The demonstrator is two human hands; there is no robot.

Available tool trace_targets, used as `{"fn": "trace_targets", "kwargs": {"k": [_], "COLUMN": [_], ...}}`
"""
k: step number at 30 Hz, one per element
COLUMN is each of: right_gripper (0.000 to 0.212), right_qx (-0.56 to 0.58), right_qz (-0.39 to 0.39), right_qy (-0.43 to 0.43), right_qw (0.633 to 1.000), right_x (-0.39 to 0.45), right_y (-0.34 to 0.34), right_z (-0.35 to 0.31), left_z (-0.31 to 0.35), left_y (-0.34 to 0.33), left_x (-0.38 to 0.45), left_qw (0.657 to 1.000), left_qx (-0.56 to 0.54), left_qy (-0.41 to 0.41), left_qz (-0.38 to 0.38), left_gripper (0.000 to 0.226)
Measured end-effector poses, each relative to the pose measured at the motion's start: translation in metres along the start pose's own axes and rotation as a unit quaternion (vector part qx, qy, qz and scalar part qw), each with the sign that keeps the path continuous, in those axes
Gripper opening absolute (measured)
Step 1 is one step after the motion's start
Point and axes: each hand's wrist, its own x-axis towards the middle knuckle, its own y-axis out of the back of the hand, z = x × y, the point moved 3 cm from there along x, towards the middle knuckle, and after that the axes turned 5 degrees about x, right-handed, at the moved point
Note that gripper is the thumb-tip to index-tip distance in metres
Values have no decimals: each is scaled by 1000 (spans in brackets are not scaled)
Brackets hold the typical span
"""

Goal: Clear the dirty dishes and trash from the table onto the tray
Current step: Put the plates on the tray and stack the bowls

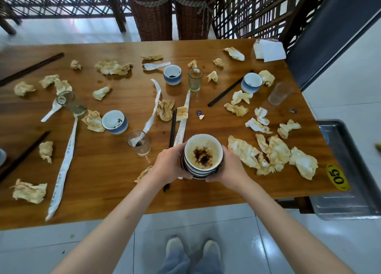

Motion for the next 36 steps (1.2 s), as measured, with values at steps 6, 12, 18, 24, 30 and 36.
{"fn": "trace_targets", "kwargs": {"k": [6,12,18,24,30,36], "right_gripper": [92,101,107,106,106,105], "right_qx": [13,24,47,54,66,63], "right_qz": [-3,-20,-35,-21,-17,4], "right_qy": [2,17,-3,-6,0,14], "right_qw": [1000,999,998,998,998,998], "right_x": [1,-1,-2,-1,-7,-13], "right_y": [-3,-6,-13,-14,-3,35], "right_z": [3,6,14,16,13,8], "left_z": [-5,-9,-12,-14,-4,36], "left_y": [-2,-7,-12,-13,-6,3], "left_x": [1,4,6,8,9,19], "left_qw": [1000,999,999,997,996,993], "left_qx": [-16,-35,-34,-37,-35,-4], "left_qy": [-5,-12,-36,-63,-84,-110], "left_qz": [-2,-19,-10,-2,-11,-32], "left_gripper": [95,105,113,110,105,102]}}
